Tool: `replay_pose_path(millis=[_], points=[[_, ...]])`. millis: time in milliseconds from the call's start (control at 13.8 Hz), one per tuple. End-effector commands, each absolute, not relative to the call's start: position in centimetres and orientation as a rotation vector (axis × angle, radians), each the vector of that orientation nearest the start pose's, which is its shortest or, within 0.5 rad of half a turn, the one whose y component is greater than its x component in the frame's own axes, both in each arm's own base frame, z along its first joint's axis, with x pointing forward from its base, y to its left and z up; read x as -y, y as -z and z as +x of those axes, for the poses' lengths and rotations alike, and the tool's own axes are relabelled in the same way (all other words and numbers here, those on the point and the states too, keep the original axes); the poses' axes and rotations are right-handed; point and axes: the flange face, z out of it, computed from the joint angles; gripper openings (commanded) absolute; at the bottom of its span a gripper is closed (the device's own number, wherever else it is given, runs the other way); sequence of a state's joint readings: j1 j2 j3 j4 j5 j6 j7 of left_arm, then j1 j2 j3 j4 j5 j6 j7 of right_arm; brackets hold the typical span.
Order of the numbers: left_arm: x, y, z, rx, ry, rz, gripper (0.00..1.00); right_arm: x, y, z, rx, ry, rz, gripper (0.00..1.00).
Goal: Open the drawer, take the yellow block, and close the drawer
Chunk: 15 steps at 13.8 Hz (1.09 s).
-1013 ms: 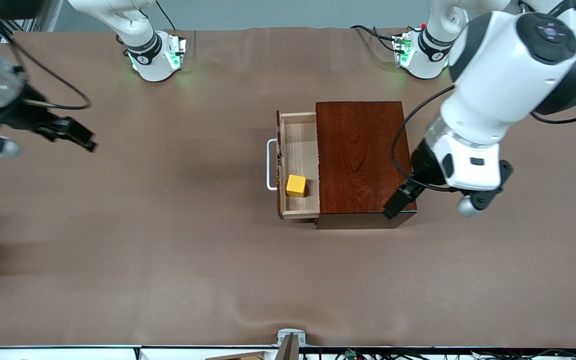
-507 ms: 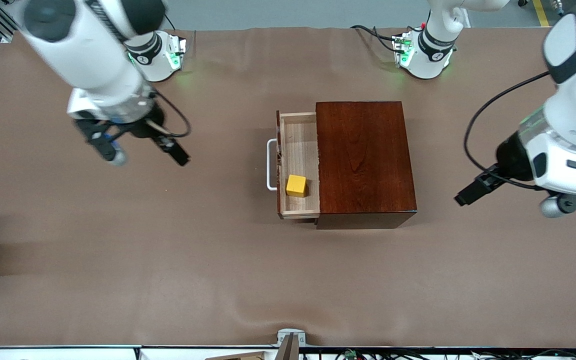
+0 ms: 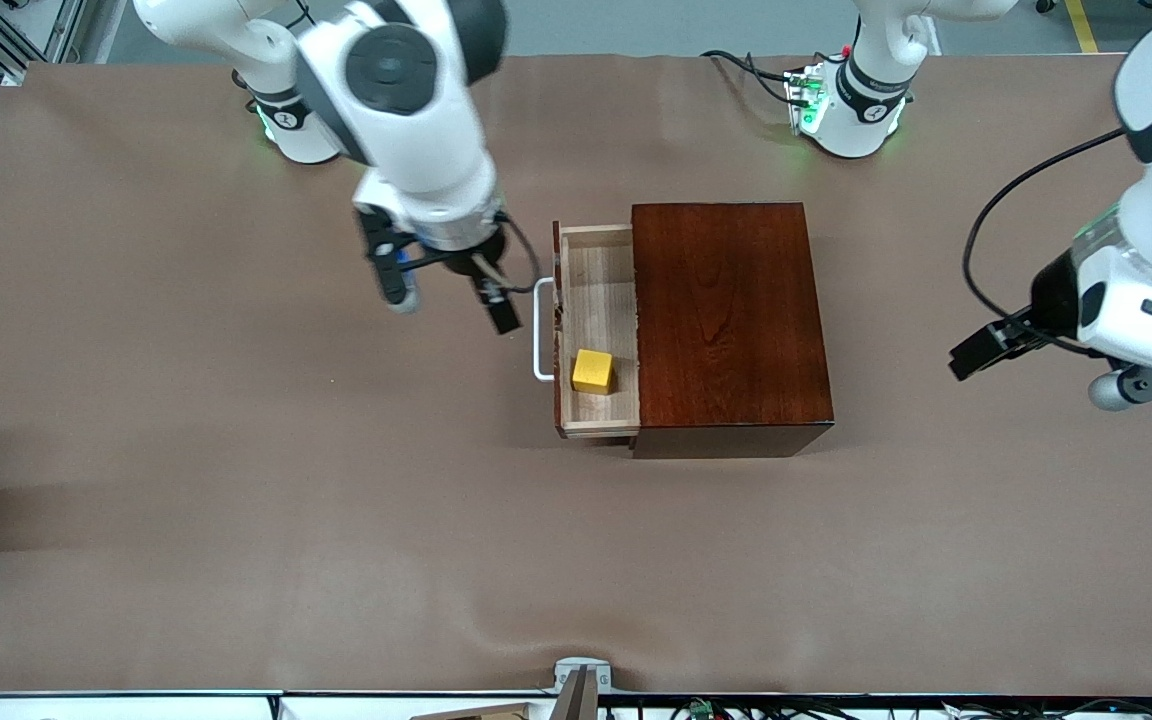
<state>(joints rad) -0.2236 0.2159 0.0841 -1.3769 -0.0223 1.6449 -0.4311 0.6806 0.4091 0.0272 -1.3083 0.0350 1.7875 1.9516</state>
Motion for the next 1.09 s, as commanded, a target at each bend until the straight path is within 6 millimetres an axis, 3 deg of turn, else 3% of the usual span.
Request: replay_pose_path(millis=[0, 145, 434, 1013], points=[[7.0, -59.4, 60.2, 0.236, 0.045, -3.133, 1.00, -48.9, -50.7, 52.1, -1.921, -0.019, -2.327, 1.00], [6.6, -58.9, 59.5, 0.032, -0.006, -3.137, 1.00, -50.9, -49.4, 51.6, -1.999, -0.027, -2.221, 1.00], [6.0, -58.1, 58.9, -0.306, -0.112, -3.061, 1.00, -53.0, -45.5, 52.0, -2.041, -0.034, -2.221, 1.00], [7.2, -57.5, 59.0, -0.363, -0.135, -3.052, 1.00, -53.8, -38.2, 54.3, -2.100, -0.002, -2.171, 1.00]])
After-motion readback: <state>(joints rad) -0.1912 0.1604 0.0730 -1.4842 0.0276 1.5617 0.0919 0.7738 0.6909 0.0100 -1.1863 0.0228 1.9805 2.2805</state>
